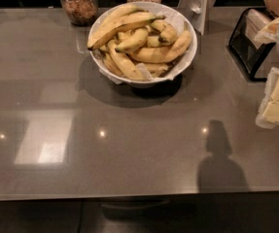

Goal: Pick banana from white bowl

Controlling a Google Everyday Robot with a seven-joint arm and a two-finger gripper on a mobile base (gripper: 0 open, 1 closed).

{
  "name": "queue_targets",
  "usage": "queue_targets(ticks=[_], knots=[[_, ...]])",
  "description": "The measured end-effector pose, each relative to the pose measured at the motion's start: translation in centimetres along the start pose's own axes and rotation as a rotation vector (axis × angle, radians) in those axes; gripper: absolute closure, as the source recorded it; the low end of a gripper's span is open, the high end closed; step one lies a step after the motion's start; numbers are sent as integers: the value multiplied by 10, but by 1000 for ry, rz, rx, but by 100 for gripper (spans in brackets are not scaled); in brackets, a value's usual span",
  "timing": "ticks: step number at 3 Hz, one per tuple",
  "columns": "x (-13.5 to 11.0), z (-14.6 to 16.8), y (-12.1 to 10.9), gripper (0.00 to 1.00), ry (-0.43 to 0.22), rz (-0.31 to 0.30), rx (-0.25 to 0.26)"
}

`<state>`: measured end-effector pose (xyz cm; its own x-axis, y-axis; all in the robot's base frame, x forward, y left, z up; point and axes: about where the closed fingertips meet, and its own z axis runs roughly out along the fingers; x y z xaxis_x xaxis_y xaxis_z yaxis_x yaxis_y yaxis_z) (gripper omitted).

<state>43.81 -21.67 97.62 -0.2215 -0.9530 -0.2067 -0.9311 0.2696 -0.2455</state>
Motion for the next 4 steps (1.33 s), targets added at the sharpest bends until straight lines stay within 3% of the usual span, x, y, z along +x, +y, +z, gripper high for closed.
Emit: queue_targets(ticks=[1,2,4], knots=[[0,0,0,0,0,0,0],[-17,-5,-9,0,-91,-7,11],[-92,-22,-49,0,-377,-75,-10]])
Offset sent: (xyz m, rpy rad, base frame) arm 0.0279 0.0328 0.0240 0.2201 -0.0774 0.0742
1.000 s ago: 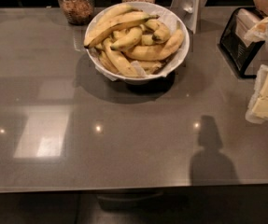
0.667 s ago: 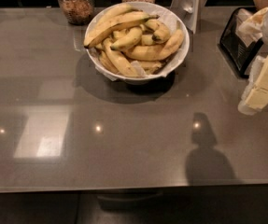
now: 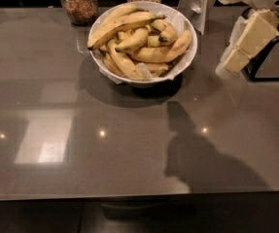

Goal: Pick banana from white bowl

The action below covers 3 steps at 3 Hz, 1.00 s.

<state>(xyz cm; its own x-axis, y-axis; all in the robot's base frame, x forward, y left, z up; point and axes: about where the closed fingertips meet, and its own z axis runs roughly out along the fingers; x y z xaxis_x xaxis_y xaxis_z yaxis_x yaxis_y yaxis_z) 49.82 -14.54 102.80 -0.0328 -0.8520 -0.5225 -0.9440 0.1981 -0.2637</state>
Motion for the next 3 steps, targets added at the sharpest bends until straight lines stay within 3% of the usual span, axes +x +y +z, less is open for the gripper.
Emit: queue_targets(ticks=[1,3], knots=[[-42,15,-26,0,-179,-14,-57],[-47,13,-29,0,-206,-15,-53]])
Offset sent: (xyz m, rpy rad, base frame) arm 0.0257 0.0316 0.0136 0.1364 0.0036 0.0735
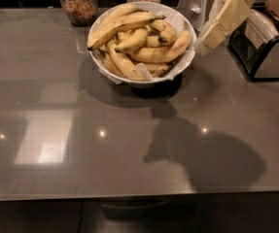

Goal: Pick banana from white bowl

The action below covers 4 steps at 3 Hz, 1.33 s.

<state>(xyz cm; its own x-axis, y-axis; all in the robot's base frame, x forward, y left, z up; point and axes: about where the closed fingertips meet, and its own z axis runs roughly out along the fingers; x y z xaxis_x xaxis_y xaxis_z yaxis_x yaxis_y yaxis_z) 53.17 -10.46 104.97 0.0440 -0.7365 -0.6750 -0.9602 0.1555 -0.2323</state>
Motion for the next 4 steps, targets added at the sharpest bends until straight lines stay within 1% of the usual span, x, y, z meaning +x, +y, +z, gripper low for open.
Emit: queue_targets(ticks=[1,2,3,4], knots=[[-13,14,-20,0,-21,-54,33],[-32,36,-47,0,-64,-100,61],[-46,62,-68,0,-109,-113,53],[-51,87,-81,0,-155,-92,21]])
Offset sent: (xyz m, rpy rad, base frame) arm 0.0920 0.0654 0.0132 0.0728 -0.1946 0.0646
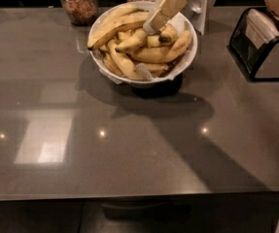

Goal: Pick banana from white bowl

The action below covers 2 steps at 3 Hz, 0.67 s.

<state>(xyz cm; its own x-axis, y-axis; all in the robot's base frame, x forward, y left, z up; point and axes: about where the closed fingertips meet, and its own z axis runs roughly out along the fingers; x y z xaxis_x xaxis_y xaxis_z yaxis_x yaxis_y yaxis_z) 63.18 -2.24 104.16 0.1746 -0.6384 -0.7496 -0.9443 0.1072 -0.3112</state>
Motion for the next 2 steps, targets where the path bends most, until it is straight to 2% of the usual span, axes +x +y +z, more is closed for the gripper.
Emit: queue_targets(ticks=[1,2], knots=[[2,19,-10,17,-32,33,-23],[9,30,-19,22,-53,83,-21]])
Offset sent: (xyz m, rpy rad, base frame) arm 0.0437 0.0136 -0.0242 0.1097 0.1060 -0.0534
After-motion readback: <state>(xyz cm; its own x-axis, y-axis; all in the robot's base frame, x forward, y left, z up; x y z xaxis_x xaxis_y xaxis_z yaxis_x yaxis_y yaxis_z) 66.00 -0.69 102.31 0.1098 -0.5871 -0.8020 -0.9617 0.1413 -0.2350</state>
